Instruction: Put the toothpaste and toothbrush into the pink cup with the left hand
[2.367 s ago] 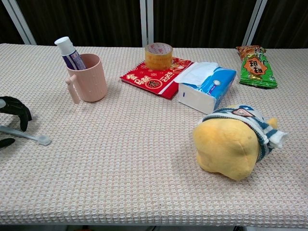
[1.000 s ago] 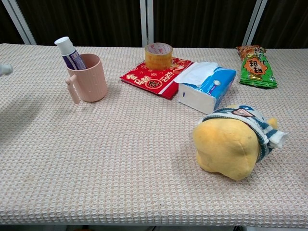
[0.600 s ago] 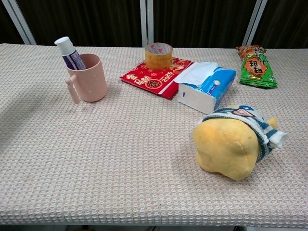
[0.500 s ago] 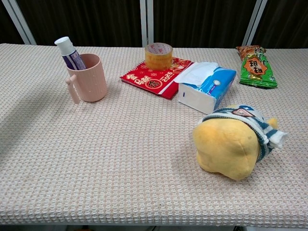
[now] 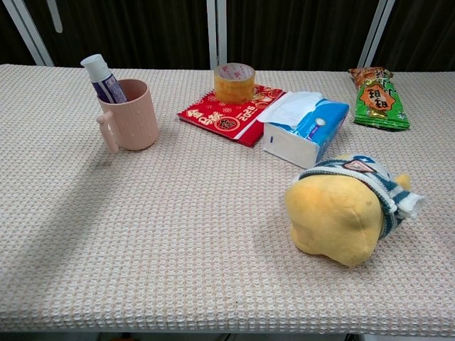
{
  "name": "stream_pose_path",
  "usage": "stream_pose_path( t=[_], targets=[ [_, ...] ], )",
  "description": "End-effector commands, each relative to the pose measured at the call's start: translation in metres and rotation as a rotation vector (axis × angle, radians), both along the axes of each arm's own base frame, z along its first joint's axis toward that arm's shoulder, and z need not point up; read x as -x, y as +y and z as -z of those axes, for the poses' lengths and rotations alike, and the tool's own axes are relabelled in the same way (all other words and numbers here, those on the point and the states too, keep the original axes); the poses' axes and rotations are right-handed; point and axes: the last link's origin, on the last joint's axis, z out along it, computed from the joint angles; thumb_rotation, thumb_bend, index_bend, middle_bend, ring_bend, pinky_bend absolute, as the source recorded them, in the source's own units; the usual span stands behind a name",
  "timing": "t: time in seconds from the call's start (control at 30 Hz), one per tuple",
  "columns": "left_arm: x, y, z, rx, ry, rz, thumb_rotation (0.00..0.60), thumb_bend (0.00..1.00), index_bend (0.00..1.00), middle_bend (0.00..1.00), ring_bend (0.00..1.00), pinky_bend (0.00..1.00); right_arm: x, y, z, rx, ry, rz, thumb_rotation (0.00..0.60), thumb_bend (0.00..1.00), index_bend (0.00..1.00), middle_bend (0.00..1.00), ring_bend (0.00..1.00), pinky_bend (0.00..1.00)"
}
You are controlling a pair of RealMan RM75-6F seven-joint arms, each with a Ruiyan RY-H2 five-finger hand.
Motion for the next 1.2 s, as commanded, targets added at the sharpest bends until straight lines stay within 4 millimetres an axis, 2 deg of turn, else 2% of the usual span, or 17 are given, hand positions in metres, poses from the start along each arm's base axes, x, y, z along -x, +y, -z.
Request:
stream_pose_path(
  t=[0.03, 0.27, 0.57, 1.2],
  targets=[
    [-0.008, 0.013, 0.018, 0.059, -0.010, 0.001, 0.600, 0.34, 0.66, 0.37, 0.20, 0.24, 0.003, 0.000, 0.000, -0.001, -0.003, 0.010, 0.600, 0.36, 0.00, 0.00, 0.00, 0.00],
    [-0.011, 0.027, 0.043, 0.132, -0.049, 0.001, 0.600, 0.34, 0.66, 0.35, 0.18, 0.22, 0.011, -0.002, 0.004, -0.014, -0.009, 0.042, 0.600, 0.36, 0.00, 0.00, 0.00, 0.00],
    [-0.014, 0.027, 0.058, 0.164, -0.077, 0.007, 0.600, 0.34, 0.66, 0.35, 0.17, 0.22, 0.013, -0.002, 0.006, -0.019, -0.009, 0.048, 0.600, 0.36, 0.00, 0.00, 0.00, 0.00],
    [0.010, 0.034, 0.095, 0.230, -0.103, -0.037, 0.600, 0.34, 0.66, 0.35, 0.16, 0.21, 0.018, -0.001, 0.002, -0.008, -0.008, 0.074, 0.600, 0.37, 0.00, 0.00, 0.00, 0.00]
  ],
)
